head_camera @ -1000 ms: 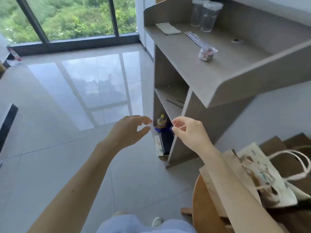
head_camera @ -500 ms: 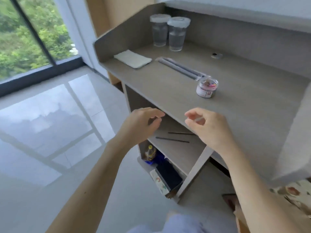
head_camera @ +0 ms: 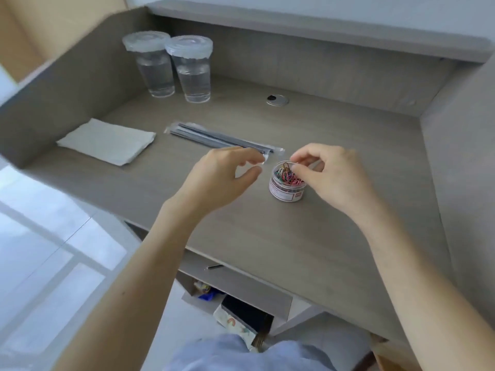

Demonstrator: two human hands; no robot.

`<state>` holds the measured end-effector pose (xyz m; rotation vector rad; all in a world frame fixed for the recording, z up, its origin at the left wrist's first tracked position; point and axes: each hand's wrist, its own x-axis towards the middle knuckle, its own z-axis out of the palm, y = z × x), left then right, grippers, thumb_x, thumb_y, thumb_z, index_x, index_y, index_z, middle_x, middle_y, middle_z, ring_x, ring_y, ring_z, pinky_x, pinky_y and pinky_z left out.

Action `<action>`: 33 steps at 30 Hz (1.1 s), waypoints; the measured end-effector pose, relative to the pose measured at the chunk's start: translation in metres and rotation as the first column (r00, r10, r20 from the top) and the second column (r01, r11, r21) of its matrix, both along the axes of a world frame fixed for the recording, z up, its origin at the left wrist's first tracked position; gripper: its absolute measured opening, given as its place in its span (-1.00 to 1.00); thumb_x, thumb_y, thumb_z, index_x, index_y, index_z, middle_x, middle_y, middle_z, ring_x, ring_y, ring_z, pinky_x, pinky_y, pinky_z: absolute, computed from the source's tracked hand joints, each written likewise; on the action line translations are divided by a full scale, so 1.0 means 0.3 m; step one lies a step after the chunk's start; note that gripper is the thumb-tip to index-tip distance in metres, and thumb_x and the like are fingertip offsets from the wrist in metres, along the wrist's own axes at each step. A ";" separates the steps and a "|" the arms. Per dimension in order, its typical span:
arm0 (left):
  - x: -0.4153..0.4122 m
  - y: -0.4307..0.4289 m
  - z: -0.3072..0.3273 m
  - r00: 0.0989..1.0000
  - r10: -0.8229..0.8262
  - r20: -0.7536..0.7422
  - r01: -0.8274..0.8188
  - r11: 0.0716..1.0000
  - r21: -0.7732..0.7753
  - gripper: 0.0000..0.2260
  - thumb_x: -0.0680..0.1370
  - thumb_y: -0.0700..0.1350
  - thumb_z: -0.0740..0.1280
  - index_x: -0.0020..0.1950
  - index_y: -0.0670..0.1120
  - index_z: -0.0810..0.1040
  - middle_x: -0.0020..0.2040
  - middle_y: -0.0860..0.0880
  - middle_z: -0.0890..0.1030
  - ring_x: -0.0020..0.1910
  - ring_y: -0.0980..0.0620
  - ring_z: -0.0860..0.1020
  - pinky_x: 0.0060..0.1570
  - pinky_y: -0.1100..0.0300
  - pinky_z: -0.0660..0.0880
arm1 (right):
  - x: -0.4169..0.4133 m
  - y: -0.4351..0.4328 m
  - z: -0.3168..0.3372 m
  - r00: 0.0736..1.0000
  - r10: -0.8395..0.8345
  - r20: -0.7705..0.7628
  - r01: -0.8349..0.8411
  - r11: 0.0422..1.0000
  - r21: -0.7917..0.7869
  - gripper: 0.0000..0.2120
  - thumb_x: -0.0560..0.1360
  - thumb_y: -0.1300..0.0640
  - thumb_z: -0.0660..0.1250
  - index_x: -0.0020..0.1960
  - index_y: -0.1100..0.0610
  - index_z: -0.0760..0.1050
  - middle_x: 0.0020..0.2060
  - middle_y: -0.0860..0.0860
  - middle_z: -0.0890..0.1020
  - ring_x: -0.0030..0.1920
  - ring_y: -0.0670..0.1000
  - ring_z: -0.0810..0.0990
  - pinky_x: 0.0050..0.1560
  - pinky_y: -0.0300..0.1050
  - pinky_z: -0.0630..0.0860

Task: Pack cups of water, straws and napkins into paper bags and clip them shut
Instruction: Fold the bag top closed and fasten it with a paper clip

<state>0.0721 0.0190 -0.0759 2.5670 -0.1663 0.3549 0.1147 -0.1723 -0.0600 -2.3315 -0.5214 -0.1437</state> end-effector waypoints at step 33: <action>0.232 0.077 -0.004 0.893 -0.432 -0.129 0.425 0.902 -0.074 -0.66 0.45 0.07 0.19 0.13 0.01 0.60 0.00 0.09 0.63 -0.03 0.05 0.59 0.00 0.04 0.52 | 0.036 0.096 0.016 0.979 -0.193 -0.056 0.148 0.882 -0.447 -0.88 0.49 0.09 0.34 -0.07 0.09 0.64 -0.16 -0.04 0.41 -0.16 0.04 0.45 -0.15 -0.06 0.40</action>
